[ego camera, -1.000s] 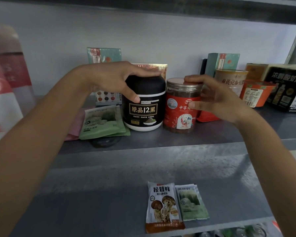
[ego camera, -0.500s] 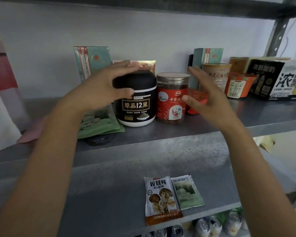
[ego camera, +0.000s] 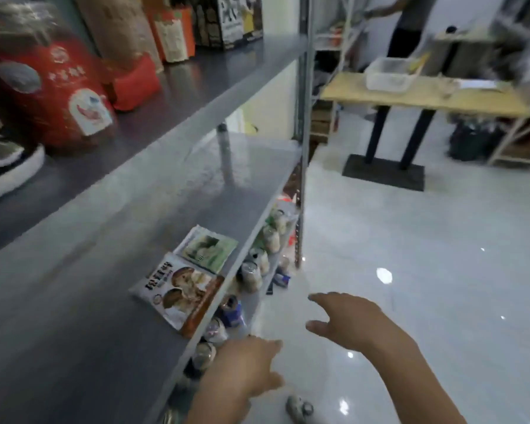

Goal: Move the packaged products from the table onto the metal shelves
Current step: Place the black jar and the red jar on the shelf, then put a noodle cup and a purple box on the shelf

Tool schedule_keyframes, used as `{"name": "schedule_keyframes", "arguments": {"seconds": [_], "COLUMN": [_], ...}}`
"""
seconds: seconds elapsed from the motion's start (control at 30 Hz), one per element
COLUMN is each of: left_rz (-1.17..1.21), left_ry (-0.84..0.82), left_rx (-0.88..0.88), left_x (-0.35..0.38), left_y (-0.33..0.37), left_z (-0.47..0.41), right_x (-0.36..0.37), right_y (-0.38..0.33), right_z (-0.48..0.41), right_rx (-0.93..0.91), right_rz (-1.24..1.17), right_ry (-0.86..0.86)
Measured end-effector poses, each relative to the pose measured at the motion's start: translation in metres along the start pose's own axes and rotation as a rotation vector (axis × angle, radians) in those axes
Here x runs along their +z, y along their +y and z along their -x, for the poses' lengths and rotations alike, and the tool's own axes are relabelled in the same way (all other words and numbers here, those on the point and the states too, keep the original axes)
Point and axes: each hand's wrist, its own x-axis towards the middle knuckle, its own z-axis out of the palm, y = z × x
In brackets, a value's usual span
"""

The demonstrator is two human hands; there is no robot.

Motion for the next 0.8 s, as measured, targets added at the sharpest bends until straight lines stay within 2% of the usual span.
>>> {"name": "schedule_keyframes", "arguments": {"seconds": [0.03,0.1,0.2,0.37,0.67,0.8], "left_rz": [-0.069,-0.23,-0.345,-0.525,-0.858,-0.938], "left_ry": [-0.017,0.103,0.219,0.204,0.196,0.193], "left_rx": [0.005,0.023,0.254,0.605,0.95,1.103], "left_x": [0.012,0.034,0.054,0.076,0.14,0.191], "left_y": [0.007,0.027,0.072,0.149,0.276,0.333], "left_z": [-0.009,-0.027,-0.034,-0.021,0.025,0.062], "right_x": [0.021,0.059,0.101,0.144,0.246,0.295], "right_y": [0.009,0.029,0.062,0.102,0.113,0.103], "right_z": [0.01,0.035,0.085,0.181,0.358,0.442], "right_rx": [0.054,0.178,0.397,0.713,1.18,1.346], "right_rz": [-0.045,-0.122,-0.247,-0.47,-0.858,-0.911], "right_ry": [-0.002,-0.014,-0.042,0.166,0.388,0.457]}}
